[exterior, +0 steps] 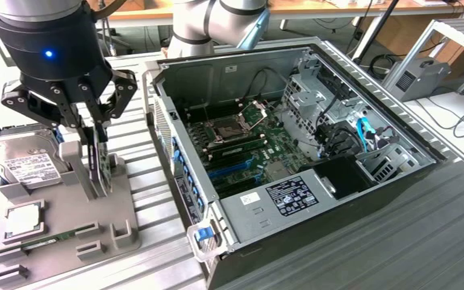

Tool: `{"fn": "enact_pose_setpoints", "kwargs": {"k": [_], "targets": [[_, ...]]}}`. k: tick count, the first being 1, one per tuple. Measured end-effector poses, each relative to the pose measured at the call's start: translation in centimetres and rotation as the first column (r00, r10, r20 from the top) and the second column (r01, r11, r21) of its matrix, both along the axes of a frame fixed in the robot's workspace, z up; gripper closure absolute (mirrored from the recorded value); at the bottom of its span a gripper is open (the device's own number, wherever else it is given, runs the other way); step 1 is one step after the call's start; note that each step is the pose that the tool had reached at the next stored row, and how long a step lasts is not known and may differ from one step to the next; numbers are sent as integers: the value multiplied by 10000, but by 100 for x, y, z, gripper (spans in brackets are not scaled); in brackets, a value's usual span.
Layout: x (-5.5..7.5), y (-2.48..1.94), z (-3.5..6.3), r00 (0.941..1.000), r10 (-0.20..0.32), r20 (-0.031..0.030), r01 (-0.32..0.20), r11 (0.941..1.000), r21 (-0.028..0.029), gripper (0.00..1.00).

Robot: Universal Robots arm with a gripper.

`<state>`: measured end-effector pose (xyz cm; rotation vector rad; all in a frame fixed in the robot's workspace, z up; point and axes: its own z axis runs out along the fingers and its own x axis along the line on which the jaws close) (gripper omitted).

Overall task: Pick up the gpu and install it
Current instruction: 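Pick up the gpu and move the gpu toward the slot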

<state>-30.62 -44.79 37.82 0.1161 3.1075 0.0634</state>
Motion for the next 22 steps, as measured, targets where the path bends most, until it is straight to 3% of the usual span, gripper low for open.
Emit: {"fn": "enact_pose_setpoints", "kwargs": {"k": [22], "targets": [[0,0,165,10000,0,1,0,10000,0,74]]}}
